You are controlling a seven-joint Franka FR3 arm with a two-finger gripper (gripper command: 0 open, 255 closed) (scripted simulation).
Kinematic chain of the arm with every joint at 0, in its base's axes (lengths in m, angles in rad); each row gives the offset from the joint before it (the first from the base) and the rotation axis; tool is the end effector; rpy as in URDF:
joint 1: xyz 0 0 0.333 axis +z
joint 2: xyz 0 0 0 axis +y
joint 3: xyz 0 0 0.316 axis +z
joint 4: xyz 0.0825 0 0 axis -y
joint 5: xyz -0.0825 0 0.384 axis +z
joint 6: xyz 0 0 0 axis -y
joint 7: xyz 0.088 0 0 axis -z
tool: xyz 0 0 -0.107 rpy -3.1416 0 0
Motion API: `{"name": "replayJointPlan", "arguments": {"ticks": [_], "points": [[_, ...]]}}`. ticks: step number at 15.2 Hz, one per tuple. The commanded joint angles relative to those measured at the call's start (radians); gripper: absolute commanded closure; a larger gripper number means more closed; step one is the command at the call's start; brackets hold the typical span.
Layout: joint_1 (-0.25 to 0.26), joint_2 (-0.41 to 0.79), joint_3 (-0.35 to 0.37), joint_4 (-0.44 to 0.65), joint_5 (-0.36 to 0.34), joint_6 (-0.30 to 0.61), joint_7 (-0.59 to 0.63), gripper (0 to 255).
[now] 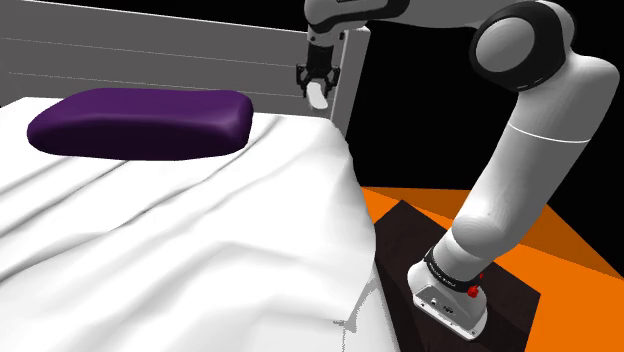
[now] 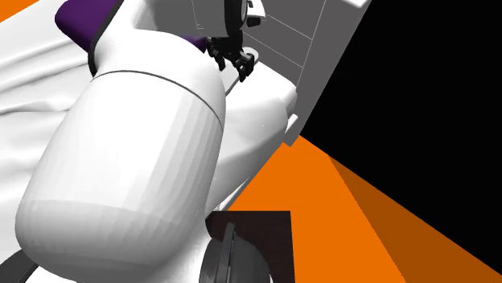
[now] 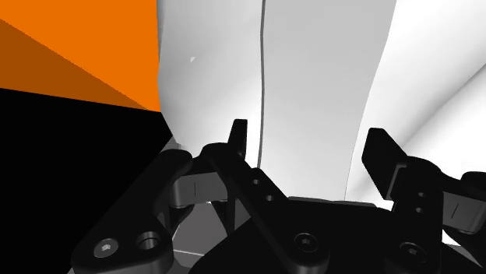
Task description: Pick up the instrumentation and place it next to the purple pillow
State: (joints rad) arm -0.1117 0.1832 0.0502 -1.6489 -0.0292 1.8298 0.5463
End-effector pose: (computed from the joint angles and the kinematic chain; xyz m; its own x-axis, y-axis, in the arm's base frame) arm 0.6172 -0.0424 0.5021 0.8247 -0.5655 0.0081 -0.5655 -0.8245 0.0174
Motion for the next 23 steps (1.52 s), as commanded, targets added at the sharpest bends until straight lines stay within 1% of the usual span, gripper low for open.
{"name": "replayJointPlan", "arguments": {"ticks": [1,9,10,17,23], "points": [[0.000,-0.004,0.000,0.023,0.000,-0.027,-0.001,255],[0.001,0.001,0.000,0.137,0.001,-0.136,-0.003,255],[0.001,0.001,0.000,0.139,0.001,-0.138,-0.003,255],[0.093,-0.010,0.064,0.126,-0.009,-0.140,0.154,255],[0.176,0.021,0.118,0.168,-0.023,-0.155,0.289,255]]}}
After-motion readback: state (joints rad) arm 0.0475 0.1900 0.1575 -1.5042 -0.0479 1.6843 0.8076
